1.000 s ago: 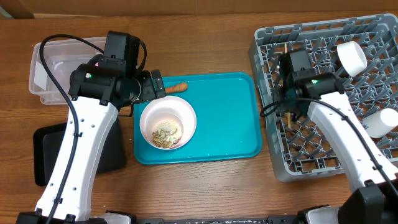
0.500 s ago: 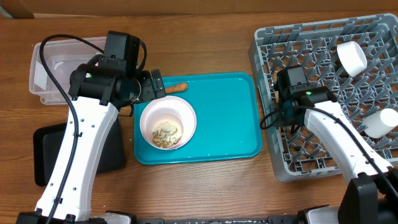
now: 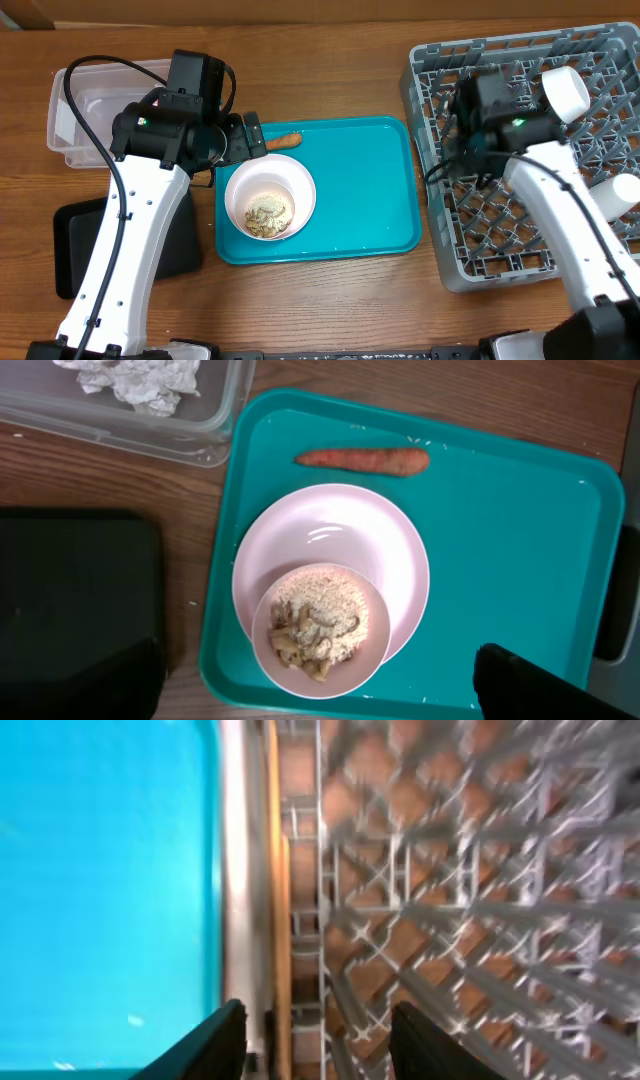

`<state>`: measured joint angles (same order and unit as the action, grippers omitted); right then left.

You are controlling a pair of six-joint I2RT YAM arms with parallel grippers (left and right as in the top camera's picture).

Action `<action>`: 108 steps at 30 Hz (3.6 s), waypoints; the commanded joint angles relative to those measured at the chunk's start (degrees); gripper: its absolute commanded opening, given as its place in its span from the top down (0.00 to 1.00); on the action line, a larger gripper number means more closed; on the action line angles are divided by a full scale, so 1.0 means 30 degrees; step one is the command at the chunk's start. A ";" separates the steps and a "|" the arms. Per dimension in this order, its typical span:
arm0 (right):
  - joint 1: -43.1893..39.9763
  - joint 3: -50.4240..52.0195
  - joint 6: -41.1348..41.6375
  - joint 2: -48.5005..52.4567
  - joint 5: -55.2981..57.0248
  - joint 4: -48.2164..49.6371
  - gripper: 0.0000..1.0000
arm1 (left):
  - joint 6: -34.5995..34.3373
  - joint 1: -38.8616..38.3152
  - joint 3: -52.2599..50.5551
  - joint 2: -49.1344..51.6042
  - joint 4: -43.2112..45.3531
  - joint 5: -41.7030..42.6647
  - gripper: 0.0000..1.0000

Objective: Sort waste into correct bins and load items into the dishwasher
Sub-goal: 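Reach the left gripper to the rice bowl rim and grasp it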

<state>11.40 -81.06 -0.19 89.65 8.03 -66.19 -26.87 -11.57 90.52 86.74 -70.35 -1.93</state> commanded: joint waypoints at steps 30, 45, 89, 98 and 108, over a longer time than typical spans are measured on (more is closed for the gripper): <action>0.0073 -0.2550 -0.0087 -0.0233 -0.9209 -0.2543 0.06 | -0.7162 -0.6754 -0.7803 0.1348 0.6630 -0.0925 0.12; 0.0066 -0.2550 0.0138 -0.0233 -0.7992 -0.2616 0.07 | -0.7621 -0.6761 -0.7803 0.3803 0.8080 -0.1785 0.14; 0.0066 -0.2550 0.0131 -0.0233 -0.7992 -0.2696 0.09 | -0.6470 -0.5901 -0.7796 0.5690 0.9005 -0.3840 0.93; 0.0066 -0.2550 0.0131 -0.0233 -0.7992 -0.2703 0.10 | -0.6470 -0.5901 -0.7803 0.5690 0.8961 -0.3847 0.84; 0.0066 -0.2550 0.0131 -0.0233 -0.7992 -0.2718 0.10 | -0.6470 -0.5901 -0.7803 0.5690 0.8568 -0.3861 0.96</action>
<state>11.51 -88.86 0.01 89.27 -16.10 -74.50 -46.35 -29.58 67.26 103.15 -43.88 -13.17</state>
